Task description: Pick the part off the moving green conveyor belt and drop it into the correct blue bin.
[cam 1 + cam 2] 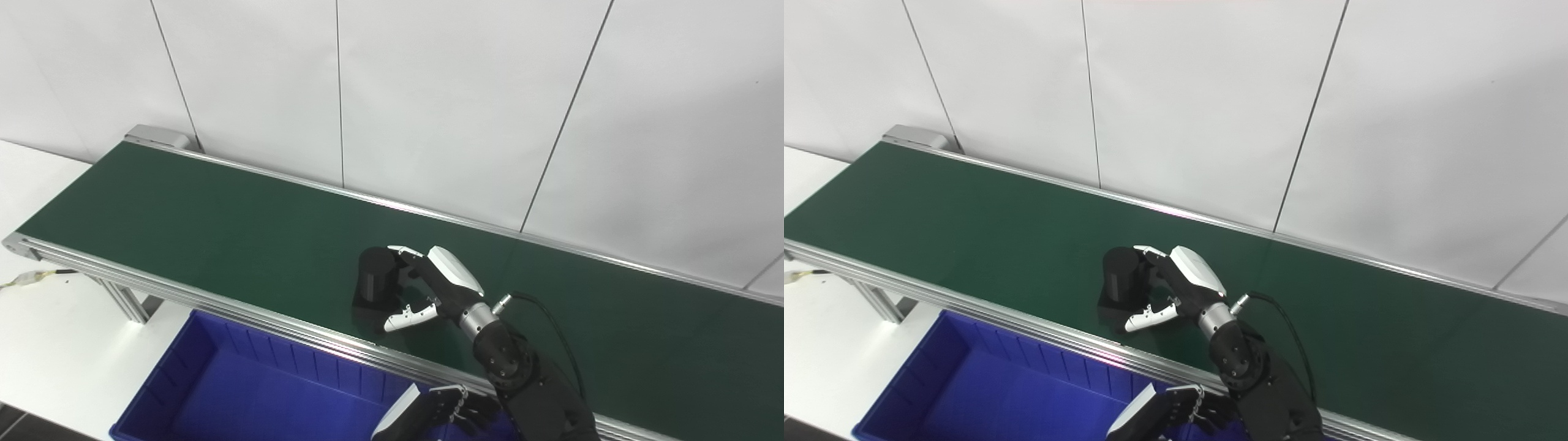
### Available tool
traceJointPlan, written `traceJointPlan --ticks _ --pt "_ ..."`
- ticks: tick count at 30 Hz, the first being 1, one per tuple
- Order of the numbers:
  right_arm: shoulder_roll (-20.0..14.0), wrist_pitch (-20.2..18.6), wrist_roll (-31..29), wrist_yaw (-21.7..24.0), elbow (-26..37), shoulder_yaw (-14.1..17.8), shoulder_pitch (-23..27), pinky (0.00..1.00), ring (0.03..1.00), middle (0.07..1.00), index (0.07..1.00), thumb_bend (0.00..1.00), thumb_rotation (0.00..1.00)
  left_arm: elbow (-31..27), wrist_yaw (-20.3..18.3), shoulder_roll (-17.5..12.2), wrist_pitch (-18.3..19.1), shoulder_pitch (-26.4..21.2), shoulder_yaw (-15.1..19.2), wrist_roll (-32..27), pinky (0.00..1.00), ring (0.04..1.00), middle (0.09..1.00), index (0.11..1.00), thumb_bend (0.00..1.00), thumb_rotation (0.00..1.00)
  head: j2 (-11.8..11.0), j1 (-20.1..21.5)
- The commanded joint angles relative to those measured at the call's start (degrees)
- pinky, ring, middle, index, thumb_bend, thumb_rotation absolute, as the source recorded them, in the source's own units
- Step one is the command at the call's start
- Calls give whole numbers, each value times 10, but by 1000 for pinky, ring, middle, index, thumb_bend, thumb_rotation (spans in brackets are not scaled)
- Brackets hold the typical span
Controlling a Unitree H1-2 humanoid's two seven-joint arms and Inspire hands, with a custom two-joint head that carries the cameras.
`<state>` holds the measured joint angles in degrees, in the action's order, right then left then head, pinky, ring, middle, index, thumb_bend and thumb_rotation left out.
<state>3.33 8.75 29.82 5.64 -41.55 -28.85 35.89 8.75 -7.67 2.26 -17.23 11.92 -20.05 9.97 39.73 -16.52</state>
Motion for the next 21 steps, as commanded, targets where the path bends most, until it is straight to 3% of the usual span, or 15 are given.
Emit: traceJointPlan --ticks 1,7,16,18,19,21 --pt "13 27 -1 -10 5 1 27 756 826 835 853 841 264 -21 6 11 -15 4 -7 5 597 646 677 683 779 596 0 1" --pt "15 48 5 -45 -11 4 33 737 804 811 821 834 252 -28 6 13 -11 14 -12 10 592 648 678 682 798 625 -3 3" --pt "30 109 14 -147 -71 19 55 562 619 655 691 775 127 -30 3 14 -14 16 -14 11 574 647 680 674 776 630 -3 2" --pt "31 117 17 -168 -75 22 56 458 532 518 563 592 35 -29 4 14 -16 16 -14 11 570 644 679 671 771 623 -3 2" --pt "31 122 19 -177 -77 22 57 385 457 479 521 545 9 -29 4 14 -17 16 -14 11 568 640 677 669 766 616 -3 2" --pt "30 129 22 -190 -78 21 56 360 428 462 513 532 2 -30 5 13 -17 16 -15 14 572 642 679 667 764 622 -3 2"
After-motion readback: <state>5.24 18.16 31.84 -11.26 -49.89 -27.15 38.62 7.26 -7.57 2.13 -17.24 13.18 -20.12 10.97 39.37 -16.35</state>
